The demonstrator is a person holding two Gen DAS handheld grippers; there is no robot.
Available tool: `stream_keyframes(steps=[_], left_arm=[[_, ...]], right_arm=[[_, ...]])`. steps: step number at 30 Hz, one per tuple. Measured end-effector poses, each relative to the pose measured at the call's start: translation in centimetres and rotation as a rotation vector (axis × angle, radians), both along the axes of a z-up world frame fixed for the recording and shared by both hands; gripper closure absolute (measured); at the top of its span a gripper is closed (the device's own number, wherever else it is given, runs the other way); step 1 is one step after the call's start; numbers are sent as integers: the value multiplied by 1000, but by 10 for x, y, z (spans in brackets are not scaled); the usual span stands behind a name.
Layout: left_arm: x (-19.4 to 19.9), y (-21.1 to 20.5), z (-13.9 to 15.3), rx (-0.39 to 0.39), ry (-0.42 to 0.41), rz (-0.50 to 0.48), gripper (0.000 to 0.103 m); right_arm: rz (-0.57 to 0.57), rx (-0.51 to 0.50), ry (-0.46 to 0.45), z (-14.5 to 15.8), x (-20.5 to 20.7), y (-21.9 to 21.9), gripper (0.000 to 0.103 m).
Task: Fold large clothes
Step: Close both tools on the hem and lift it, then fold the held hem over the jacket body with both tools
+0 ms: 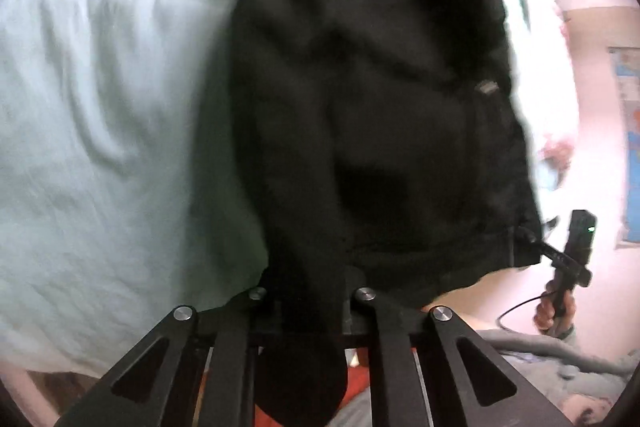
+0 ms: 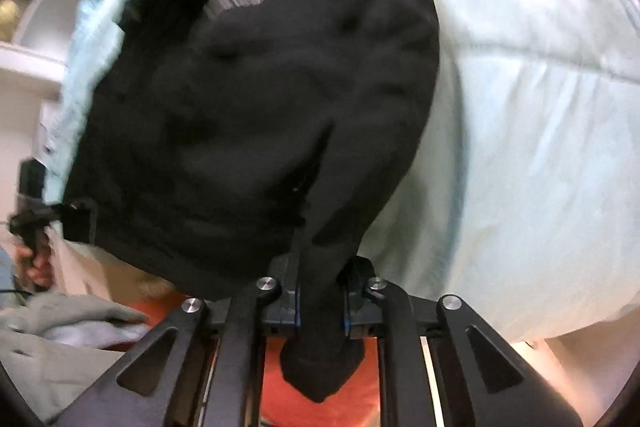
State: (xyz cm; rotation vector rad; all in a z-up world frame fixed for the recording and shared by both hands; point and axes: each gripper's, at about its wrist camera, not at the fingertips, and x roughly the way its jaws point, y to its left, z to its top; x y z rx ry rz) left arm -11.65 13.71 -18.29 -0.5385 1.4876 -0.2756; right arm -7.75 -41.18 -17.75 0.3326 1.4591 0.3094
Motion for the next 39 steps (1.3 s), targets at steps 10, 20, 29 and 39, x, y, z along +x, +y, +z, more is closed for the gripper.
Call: stream_keyframes(steps=[10,20,29,39], left_arm=[[47,29,85,-321,-237,184,91],[108,51,148,-348,-411,219,91],[209,49,183,-343,-505,246,89],[354,35,112,-195,-341,332,87]], right_arm=[[-169,208,-181,88,48,-31,87],[-252,295,-382,168,113,-52,87],[-301,255,-467,201,218,-53,87],[-369,149,-337,139,356,-45,86]])
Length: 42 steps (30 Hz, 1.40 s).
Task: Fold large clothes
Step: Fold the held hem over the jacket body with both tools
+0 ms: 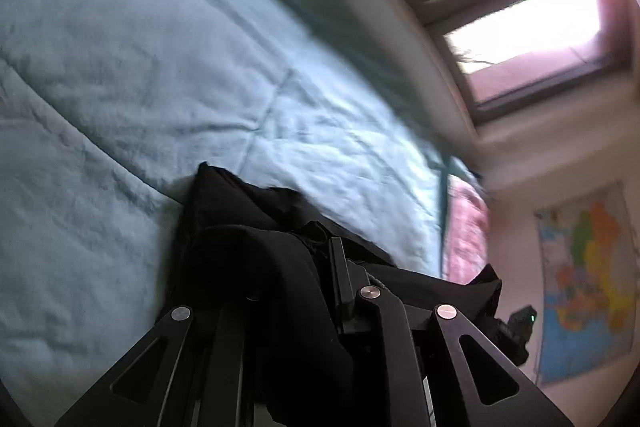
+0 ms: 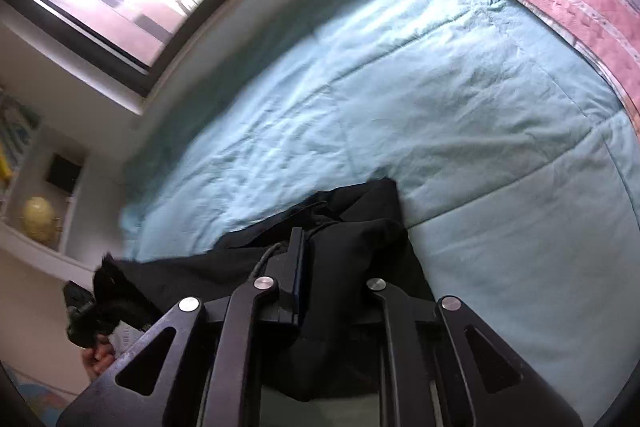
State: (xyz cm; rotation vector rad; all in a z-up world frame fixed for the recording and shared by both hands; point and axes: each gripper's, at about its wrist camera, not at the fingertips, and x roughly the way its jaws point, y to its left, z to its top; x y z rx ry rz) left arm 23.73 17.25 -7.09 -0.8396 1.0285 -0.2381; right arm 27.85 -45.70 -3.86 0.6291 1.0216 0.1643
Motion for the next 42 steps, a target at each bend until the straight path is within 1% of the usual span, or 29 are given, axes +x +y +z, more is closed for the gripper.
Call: stream_keyframes(steps=[2,4,5,6,7,9,11,12,14,15,18,19,21,23,24,26,27,28,29,30,31,32,33,34,35,36,37,39,42], left_arm=[[22,-2,-28,4,60,21,86],[46,-9,-71,34,139,31,85],[54,-14,-87,56,162,25,85],[60,-18,-99,73,177,14,85],[67,-25,-118,103,201,-3,85],[76,-41,-147,168,204,-34,85],[78,-50,-155,231,180,-45,85],[81,-55,-158,262,174,-49,85],[82,-57,-159,275,175,-55,85],[82,-55,-158,268,178,-61,85],[82,-46,-154,209,201,-81,85],[81,-40,-150,171,215,-91,85],[77,-30,-138,132,229,-106,84],[64,-19,-112,109,185,-126,80],[56,-14,-99,76,157,-145,75],[42,-5,-80,3,132,-180,66],[30,5,-68,-55,122,-198,57],[21,12,-60,-98,111,-204,46],[15,17,-54,-123,101,-206,44],[1,29,-43,-160,76,-206,43],[-8,35,-35,-177,55,-207,42],[-14,38,-29,-171,40,-206,41],[-21,39,-20,-128,21,-200,33],[-25,37,-12,-39,12,-188,24],[-24,32,-8,59,9,-177,23],[-22,29,-7,103,8,-173,23],[-13,22,-12,140,8,-169,23],[3,15,-22,138,16,-151,23],[43,2,-46,201,48,-116,23]], right_arm=[[-16,-24,56,-27,20,3,86],[-26,-56,131,-64,45,6,86],[-23,-69,156,-81,53,9,86],[-16,-91,195,-104,65,13,86],[-6,-103,218,-121,71,17,86],[24,-141,309,-165,86,31,86],[30,-151,332,-193,93,41,85],[31,-159,325,-199,96,43,85],[23,-158,326,-205,100,44,84],[13,-140,334,-206,101,41,84],[24,-94,336,-201,96,34,84],[26,-74,337,-198,94,30,83],[20,-7,333,-188,87,19,80],[23,41,314,-168,78,10,76],[32,56,300,-156,74,5,75],[54,84,275,-134,66,-2,69],[66,128,263,-120,57,-9,67],[72,169,254,-110,51,-15,62],[76,208,243,-103,46,-19,51],[82,281,224,-93,35,-28,45],[77,317,213,-87,26,-35,33],[67,331,196,-79,16,-41,25],[59,324,176,-73,11,-44,24],[61,285,149,-64,6,-44,22],[68,242,138,-60,6,-37,20],[83,154,130,-57,7,-32,20],[95,93,129,-56,10,-27,20],[141,-20,112,-59,25,-11,20],[208,-196,87,-68,46,5,20]])
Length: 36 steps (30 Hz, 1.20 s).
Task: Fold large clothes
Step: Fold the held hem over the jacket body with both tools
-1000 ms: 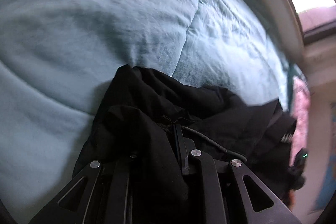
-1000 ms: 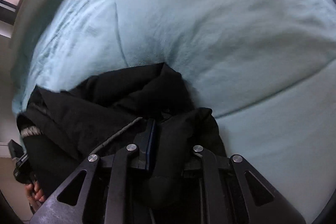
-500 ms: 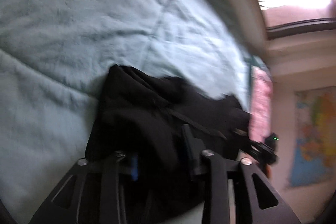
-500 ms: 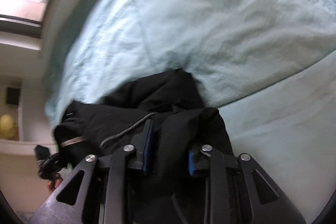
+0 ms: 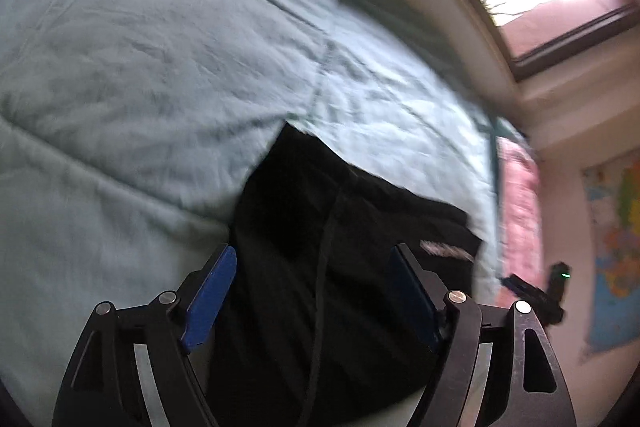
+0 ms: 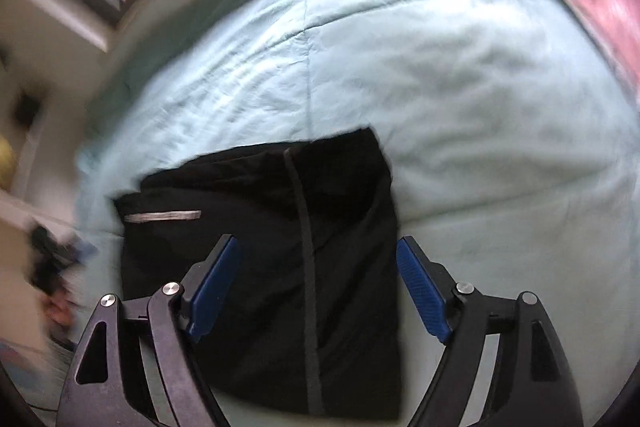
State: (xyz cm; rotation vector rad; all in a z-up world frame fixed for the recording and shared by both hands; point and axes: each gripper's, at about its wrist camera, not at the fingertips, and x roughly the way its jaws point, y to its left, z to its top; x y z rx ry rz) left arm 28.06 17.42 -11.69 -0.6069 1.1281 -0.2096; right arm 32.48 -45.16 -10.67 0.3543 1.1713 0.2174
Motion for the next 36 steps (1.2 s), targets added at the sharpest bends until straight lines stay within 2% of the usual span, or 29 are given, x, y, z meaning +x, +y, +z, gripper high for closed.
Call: stream_keyframes(steps=[1,6,8,12,14,15,16,17,19,22,26,29,31,33,36], left_arm=[[14,-2,-9,9,7,4,23],[59,2,-46,23,57,-5,23],[71,3,-60,14,82,-38,23],[84,-7,-86,-116,126,-117,23],[84,-12,-87,-78,114,-101,24],[82,-13,-86,-76,101,-85,36],[79,-15,-83,-50,94,-76,54],[76,-15,-80,-18,92,-71,62],[64,-16,-68,30,61,-56,76],[47,-20,-35,85,-6,-34,85],[51,-20,21,105,-144,4,86],[73,-20,33,126,-181,37,88],[93,-19,12,150,-137,69,88],[109,-16,-22,165,-53,96,88],[124,-22,-85,189,99,98,88]], right_arm=[[29,-52,-11,-5,12,7,20],[121,-127,-13,-39,50,15,20],[137,-130,0,-56,64,14,20],[151,-106,50,-86,85,11,20],[129,-61,73,-97,89,11,22],[126,-53,70,-100,89,12,27],[125,-63,64,-100,88,14,47],[120,-81,53,-99,86,15,64],[111,-138,-9,-82,73,21,74],[117,-249,-111,-45,54,35,80],[125,-387,-243,9,53,53,82],[99,-405,-283,26,74,56,83],[68,-395,-255,12,94,55,83],[51,-391,-179,-19,113,57,83],[52,-333,-2,-91,132,59,83]])
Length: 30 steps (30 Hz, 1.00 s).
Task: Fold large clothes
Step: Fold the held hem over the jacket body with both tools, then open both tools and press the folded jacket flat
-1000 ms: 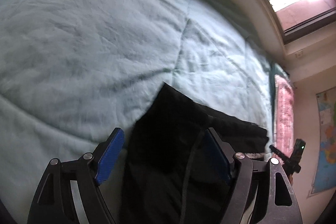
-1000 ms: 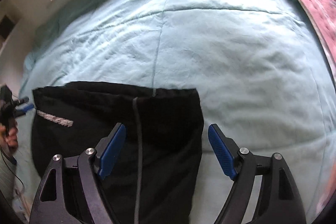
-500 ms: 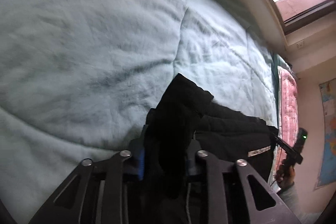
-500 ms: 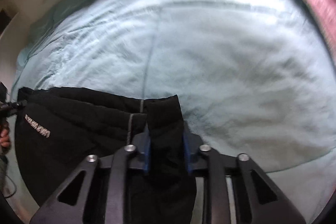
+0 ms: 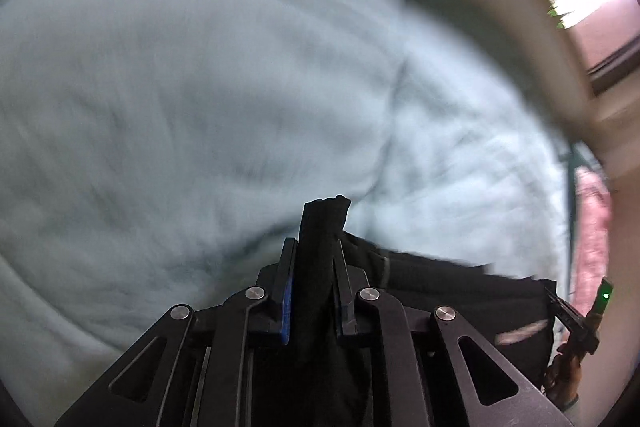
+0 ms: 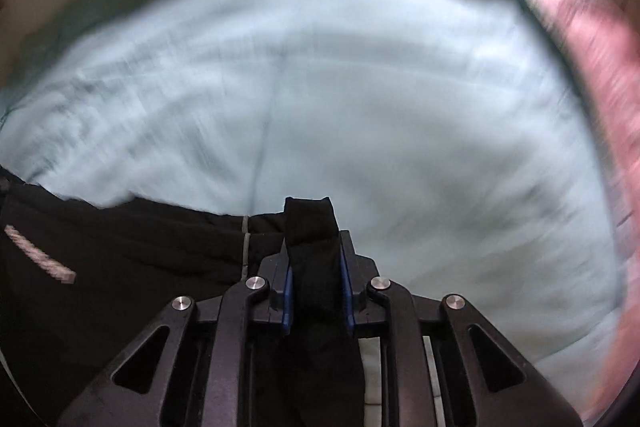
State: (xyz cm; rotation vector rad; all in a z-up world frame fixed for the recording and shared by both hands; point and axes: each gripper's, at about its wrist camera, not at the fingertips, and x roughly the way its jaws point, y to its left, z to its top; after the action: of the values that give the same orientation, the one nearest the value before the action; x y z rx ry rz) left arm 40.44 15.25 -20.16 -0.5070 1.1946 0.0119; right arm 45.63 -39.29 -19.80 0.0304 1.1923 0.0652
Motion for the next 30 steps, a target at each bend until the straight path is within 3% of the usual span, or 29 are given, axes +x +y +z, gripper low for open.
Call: stream_keyframes(steps=[1,3,5,8,9,10,12,14,19,22,25,29,30], left_arm=[[3,-4,-22,-11,56,-10,83],[4,-3,-30,-37,81,-14,82],[7,9,-26,-140,87,-6,79],[0,36,-8,-287,53,17,74],[-8,46,5,-315,31,36,66],[-16,52,17,-309,14,43,59],[-38,50,53,-259,-52,28,55],[-59,41,77,-225,-92,-14,49],[-118,-28,121,-182,-153,-189,43],[-151,-97,121,-93,-163,-307,43],[-173,-151,105,-26,-167,-378,43],[-186,-183,69,-96,-116,-384,43],[-185,-189,54,-76,-84,-383,43]], right_arm=[[-9,12,25,-13,0,-1,81],[-44,38,37,-26,0,-4,79],[-92,93,48,-20,0,-13,73],[-138,167,40,2,-6,-30,71],[-148,194,20,17,-14,-35,71],[-152,216,2,30,-21,-38,71],[-154,268,-50,62,-46,-40,68],[-145,285,-94,89,-68,-36,53],[-62,305,-145,131,-137,9,37],[-4,333,-88,123,-165,45,37],[62,195,-27,102,-183,96,37],[137,97,-25,84,-197,138,37],[160,82,-14,74,-197,148,37]])
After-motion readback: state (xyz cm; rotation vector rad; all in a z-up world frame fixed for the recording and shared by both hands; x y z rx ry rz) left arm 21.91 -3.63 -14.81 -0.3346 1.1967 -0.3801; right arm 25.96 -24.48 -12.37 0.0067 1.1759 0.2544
